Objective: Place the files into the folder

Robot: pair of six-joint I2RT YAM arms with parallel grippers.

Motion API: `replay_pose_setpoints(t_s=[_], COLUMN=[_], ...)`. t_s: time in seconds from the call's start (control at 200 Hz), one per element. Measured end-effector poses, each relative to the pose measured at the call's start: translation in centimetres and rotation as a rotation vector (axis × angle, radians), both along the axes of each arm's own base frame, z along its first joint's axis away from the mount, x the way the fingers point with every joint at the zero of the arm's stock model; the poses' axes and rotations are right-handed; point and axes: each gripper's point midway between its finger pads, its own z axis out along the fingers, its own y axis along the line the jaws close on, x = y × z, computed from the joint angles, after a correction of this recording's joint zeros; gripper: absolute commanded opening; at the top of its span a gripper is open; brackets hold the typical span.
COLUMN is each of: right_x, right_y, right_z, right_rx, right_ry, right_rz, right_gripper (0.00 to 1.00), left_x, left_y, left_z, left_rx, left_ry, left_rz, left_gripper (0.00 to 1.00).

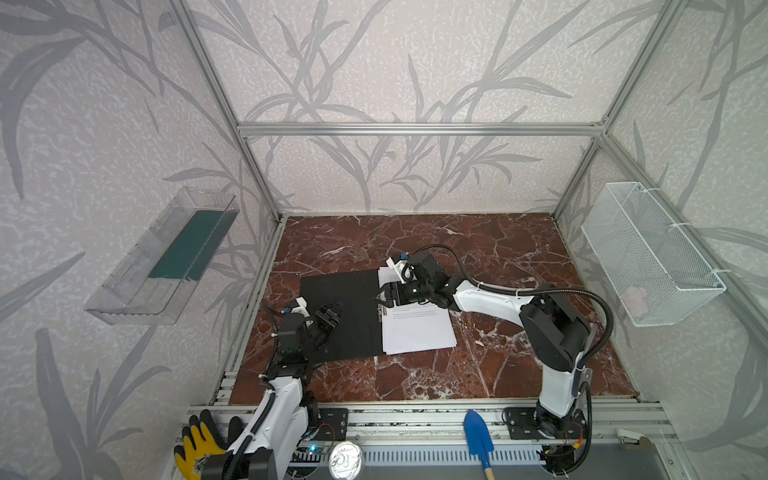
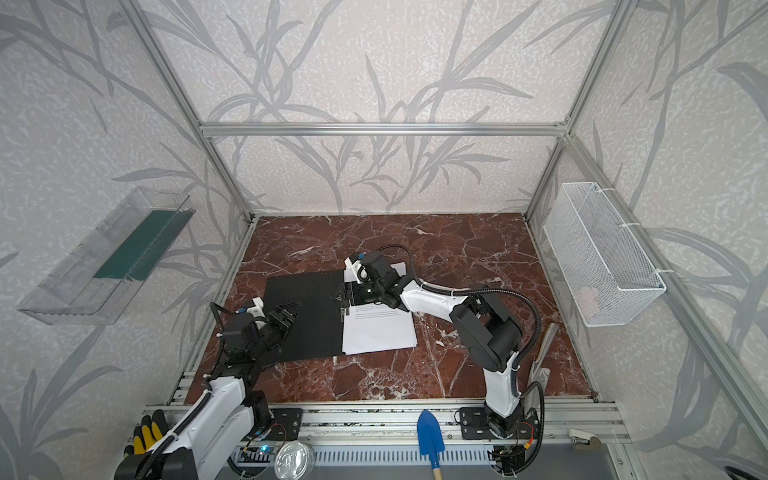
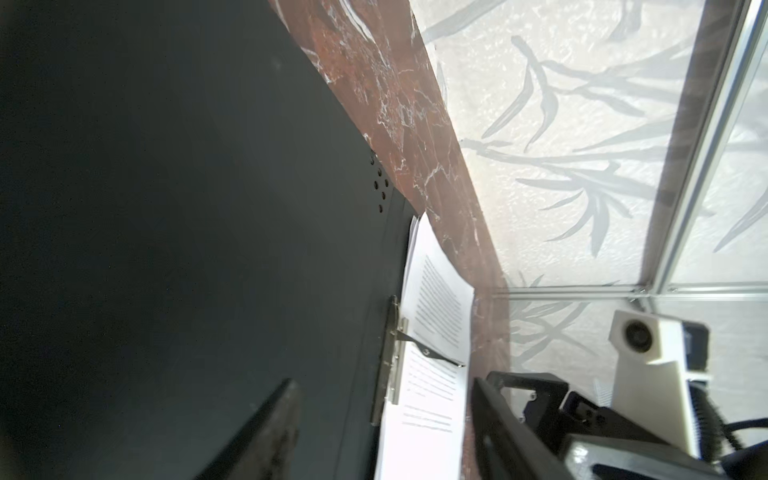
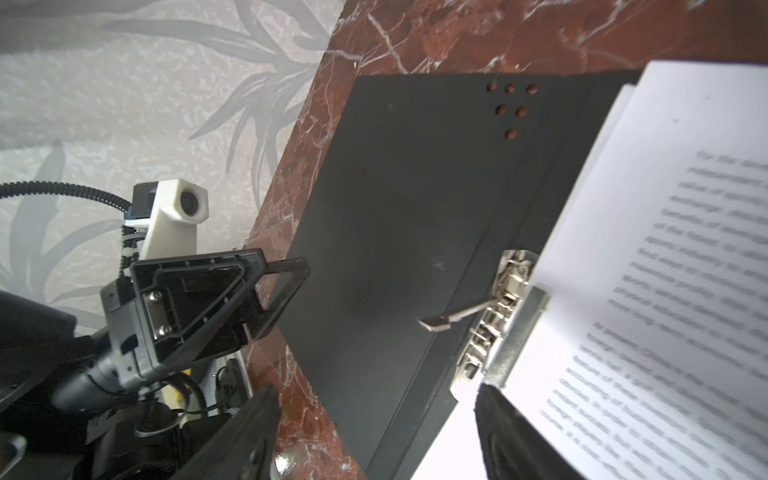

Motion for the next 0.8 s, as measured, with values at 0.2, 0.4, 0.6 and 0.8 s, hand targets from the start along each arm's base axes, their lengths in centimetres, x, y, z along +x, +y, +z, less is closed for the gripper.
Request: replay_pose_setpoints(t_s=[0.2, 0.4, 0.6, 0.8], right_x=[-0.2, -0.9, -0.8, -1.5], right_y=[-0.9, -1.8, -1.8, -1.0], right_z=[-0.9, -1.3, -1.5, -1.3], right_rx=[-0.073, -0.105, -0.122, -0.125], right_ry=[-0.017, -0.001, 0.003, 0.010], right_rz=[-0.070, -0.128, -0.182, -0.236], right_gripper=[0.71, 0.70, 0.76, 0.99], left_x=[-0.6, -1.3, -1.2, -1.2], left_y=[0.1, 0.0, -0.4, -0.7], left_z=[0.5, 0.1, 0.6, 1.3], left_rx=[0.005, 0.012, 0.009, 0.010], left_ry=[-0.008, 0.018, -0.009, -0.044], left_rz=[0.006, 0.004, -0.025, -0.046], left_gripper=[0.99, 0.99, 0.99, 0.99])
